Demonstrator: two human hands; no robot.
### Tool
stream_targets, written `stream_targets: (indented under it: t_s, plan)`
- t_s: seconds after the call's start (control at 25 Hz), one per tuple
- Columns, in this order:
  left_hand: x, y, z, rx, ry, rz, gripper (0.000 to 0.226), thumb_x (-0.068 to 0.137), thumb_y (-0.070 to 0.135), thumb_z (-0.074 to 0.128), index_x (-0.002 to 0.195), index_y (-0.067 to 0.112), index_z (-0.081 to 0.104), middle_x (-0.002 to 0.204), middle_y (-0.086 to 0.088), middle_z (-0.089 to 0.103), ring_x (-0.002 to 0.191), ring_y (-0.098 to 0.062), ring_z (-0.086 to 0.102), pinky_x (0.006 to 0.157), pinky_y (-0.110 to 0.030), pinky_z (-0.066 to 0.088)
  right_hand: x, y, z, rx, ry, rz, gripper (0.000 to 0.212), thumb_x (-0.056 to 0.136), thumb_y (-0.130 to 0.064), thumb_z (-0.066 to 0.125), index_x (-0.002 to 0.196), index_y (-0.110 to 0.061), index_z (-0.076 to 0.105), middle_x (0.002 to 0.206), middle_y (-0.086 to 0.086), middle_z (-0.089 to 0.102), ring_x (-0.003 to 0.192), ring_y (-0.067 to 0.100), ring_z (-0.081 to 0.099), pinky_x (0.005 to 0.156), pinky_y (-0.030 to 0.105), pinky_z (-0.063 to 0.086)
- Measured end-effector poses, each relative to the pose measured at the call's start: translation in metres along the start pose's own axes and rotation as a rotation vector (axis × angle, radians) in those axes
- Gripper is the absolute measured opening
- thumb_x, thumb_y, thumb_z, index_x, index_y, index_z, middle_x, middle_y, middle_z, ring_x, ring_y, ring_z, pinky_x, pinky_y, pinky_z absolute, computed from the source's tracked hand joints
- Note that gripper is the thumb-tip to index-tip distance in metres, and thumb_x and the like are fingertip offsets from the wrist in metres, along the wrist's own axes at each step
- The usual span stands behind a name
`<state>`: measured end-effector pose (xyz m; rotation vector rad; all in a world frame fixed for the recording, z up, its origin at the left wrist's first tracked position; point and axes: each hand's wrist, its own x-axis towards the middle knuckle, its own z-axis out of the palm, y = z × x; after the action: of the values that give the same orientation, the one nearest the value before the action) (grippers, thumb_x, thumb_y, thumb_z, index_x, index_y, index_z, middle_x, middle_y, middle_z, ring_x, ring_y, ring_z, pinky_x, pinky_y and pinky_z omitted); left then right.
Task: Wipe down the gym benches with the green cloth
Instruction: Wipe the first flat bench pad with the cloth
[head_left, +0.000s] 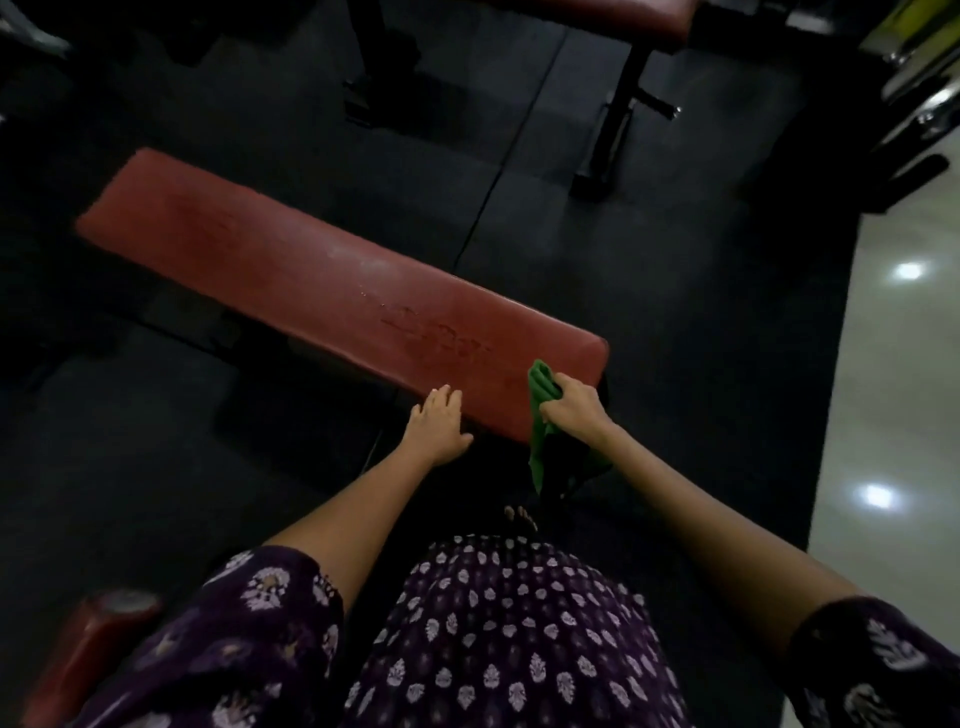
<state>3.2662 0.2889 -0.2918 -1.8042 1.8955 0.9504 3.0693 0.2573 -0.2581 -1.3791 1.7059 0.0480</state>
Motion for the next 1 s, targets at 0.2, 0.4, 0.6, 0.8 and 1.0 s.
stream_targets:
  t_s: [0.2,0.4,0.6,0.8,1.0]
  plan:
    - [0.036,-0.047,-0.017,0.012,-0.111,0.095,0.076,0.095,0.035,0.053,0.149,0.006,0.009,0.158,-0.011,0.005,0.145,-0.027,0.005,0.117,-0.045,0.015,0.028,-0.024,0.03,0.187,0.139,0.19,0.036,0.082,-0.018,0.058,0.116,-0.008,0.055,0.115,0.017,0.06,0.103,0.032,0.058,0.079,0.031,0.045]
    - [0.074,-0.084,-0.035,0.079,-0.024,0.285,0.071,0.094,0.034,0.053,0.148,0.007,0.015,0.157,-0.01,0.009,0.145,-0.026,0.007,0.117,-0.043,0.016,0.054,-0.034,0.048,0.285,0.204,0.486,0.041,0.083,-0.022,0.054,0.121,-0.006,0.055,0.119,0.017,0.058,0.105,0.032,0.057,0.079,0.03,0.045]
    - [0.101,-0.108,-0.019,0.129,0.049,0.425,0.066,0.095,0.032,0.051,0.147,0.009,0.019,0.158,-0.01,0.005,0.146,-0.025,0.002,0.119,-0.042,0.009,0.078,-0.033,0.048,0.305,0.332,0.578,0.062,0.088,-0.046,0.05,0.136,-0.008,0.043,0.142,0.022,0.032,0.122,0.037,0.043,0.097,0.039,0.038]
    - [0.152,-0.112,0.007,0.09,0.303,0.55,0.066,0.096,0.042,0.041,0.149,0.009,0.018,0.159,-0.008,0.001,0.146,-0.021,-0.004,0.116,-0.034,-0.003,0.109,-0.019,0.125,0.044,0.345,0.454,0.091,0.081,-0.078,0.031,0.15,-0.021,0.017,0.158,0.009,-0.015,0.143,0.034,-0.019,0.109,0.062,-0.007]
    - [0.201,-0.1,0.021,0.063,0.508,0.622,0.076,0.087,0.055,0.015,0.149,0.011,0.02,0.158,-0.007,0.008,0.145,-0.018,-0.002,0.116,-0.037,-0.007,0.143,0.002,0.138,-0.03,0.732,0.407,0.097,0.071,-0.083,0.036,0.148,-0.028,0.018,0.158,0.012,0.001,0.144,0.036,-0.008,0.108,0.065,-0.006]
